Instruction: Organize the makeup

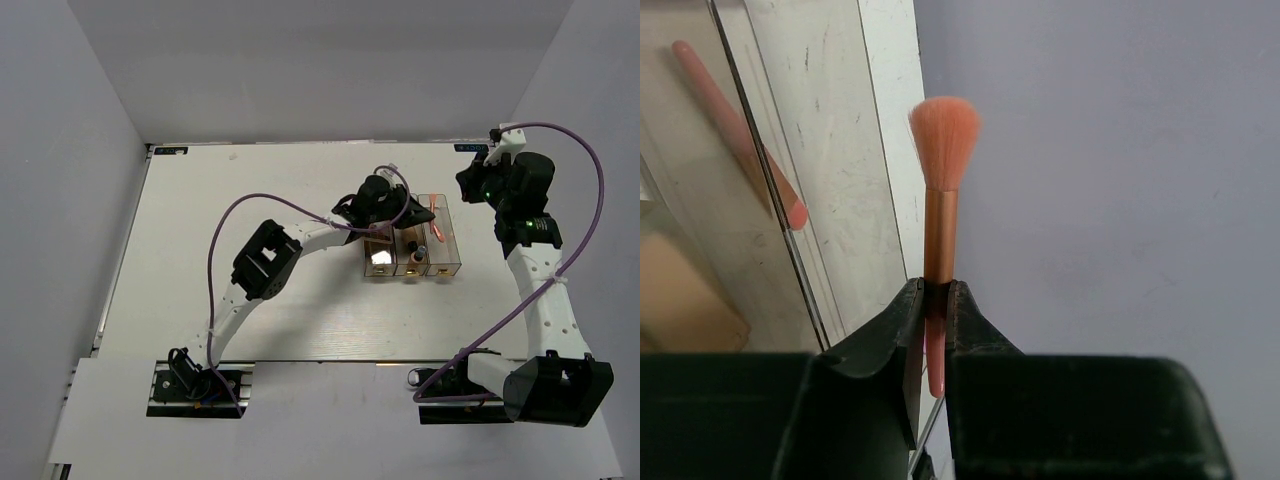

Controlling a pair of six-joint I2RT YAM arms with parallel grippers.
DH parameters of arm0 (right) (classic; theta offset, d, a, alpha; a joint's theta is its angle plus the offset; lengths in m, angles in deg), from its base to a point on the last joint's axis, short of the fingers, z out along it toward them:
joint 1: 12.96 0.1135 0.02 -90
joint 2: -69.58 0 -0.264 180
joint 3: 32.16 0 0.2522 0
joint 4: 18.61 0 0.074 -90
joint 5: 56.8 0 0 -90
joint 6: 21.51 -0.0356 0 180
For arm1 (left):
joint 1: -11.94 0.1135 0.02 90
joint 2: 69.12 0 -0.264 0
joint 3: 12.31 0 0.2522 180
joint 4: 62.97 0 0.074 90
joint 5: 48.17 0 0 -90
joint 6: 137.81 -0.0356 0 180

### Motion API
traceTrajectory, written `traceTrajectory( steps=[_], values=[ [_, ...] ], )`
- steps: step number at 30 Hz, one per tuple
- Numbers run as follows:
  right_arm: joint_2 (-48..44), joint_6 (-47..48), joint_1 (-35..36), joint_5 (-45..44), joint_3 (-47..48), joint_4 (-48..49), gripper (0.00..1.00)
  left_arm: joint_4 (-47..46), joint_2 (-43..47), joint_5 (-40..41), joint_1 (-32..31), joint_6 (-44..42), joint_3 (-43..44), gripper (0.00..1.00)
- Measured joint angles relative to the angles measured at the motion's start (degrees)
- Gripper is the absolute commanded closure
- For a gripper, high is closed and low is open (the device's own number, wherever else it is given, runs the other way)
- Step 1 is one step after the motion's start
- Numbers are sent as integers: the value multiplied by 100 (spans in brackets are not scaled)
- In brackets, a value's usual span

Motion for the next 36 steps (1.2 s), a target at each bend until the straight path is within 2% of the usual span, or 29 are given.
traceTrajectory(
  steps=[8, 12, 15, 19, 32, 36],
  values=[
    [-4, -44, -4, 24, -66, 15, 96, 109, -140, 50, -35, 122, 153, 85],
    [-4, -46, -4, 35, -68, 26, 96, 166, -299, 70, -48, 151, 249, 78],
    [-4, -48, -4, 37, -68, 37, 96, 262, -402, 79, -61, 179, 256, 67],
    [-7, -63, -9, 39, -68, 39, 95, 286, -446, 79, -81, 227, 291, 58],
    [-81, -94, -33, 74, -122, 94, 94, 291, -444, 81, -90, 188, 343, 56],
    [-146, -133, -39, 216, -122, 111, 84, 385, -372, 94, -68, -118, 348, 53]
  ],
)
